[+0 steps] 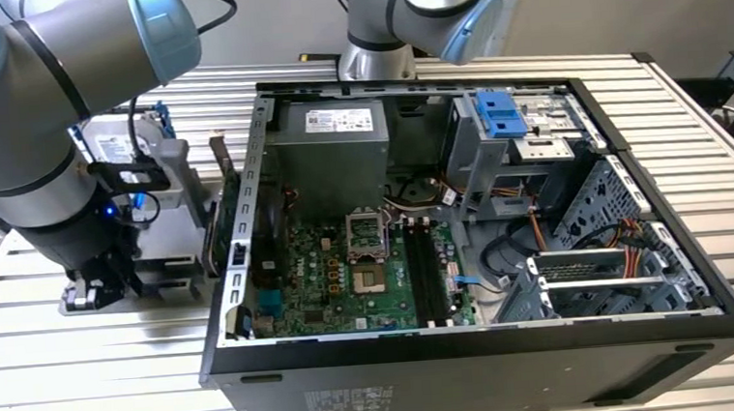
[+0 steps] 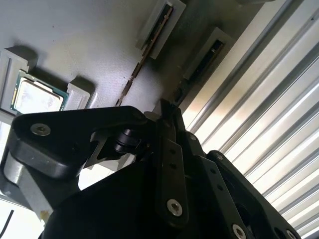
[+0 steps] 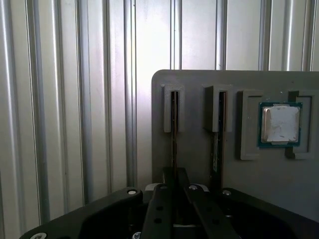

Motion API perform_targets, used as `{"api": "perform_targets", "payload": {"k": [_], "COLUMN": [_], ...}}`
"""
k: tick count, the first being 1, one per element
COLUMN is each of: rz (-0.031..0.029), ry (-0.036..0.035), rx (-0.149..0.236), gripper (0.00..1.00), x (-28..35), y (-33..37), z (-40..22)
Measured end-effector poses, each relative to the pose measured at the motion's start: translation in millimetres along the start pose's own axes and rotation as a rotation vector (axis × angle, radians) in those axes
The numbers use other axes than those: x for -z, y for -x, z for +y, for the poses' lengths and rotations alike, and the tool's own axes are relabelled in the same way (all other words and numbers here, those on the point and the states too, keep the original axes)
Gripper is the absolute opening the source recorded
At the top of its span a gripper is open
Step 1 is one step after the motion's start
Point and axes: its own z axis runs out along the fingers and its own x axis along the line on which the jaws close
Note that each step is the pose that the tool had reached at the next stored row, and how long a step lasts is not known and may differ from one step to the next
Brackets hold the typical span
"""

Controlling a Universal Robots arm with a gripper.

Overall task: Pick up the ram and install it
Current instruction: 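Pick up the ram and move it above insertion slot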

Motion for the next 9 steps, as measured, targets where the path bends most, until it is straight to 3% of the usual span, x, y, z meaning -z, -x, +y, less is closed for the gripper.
{"api": "perform_targets", "payload": {"k": [5, 9], "rz": [-0.0008, -0.0002], "ry": [-0.0009, -0.0003], "rx": [0.000, 0.000], "gripper": [0.00, 0.00], "x": [0.7, 11.5], "y": [0.1, 0.6], "z": [-0.1, 0.1]}}
